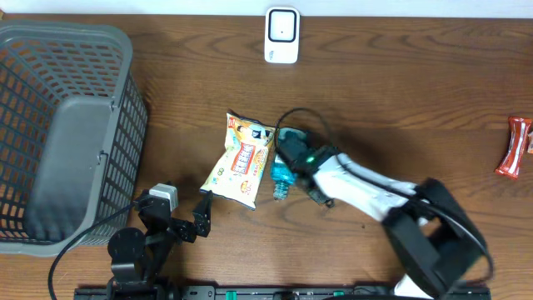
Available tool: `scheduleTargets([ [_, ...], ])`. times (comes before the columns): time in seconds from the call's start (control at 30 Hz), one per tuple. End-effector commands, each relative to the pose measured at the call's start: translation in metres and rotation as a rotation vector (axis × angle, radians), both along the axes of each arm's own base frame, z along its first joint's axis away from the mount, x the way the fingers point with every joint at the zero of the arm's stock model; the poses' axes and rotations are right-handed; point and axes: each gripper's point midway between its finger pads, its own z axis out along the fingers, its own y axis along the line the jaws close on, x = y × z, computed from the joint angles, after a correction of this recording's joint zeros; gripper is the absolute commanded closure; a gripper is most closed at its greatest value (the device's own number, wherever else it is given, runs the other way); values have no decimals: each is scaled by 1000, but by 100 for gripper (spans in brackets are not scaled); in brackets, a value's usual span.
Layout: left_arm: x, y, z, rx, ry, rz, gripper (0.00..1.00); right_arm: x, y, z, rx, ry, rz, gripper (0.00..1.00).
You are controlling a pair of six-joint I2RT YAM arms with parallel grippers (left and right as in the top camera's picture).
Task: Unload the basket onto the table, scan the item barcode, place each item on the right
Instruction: 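Lift the wipes pack up off the table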
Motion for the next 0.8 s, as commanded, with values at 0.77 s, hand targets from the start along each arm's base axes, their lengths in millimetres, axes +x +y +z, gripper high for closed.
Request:
scheduleTargets([
  [0.77,-1,1,-10,14,24,-1,2,-79,80,196,1729,111,763,99],
])
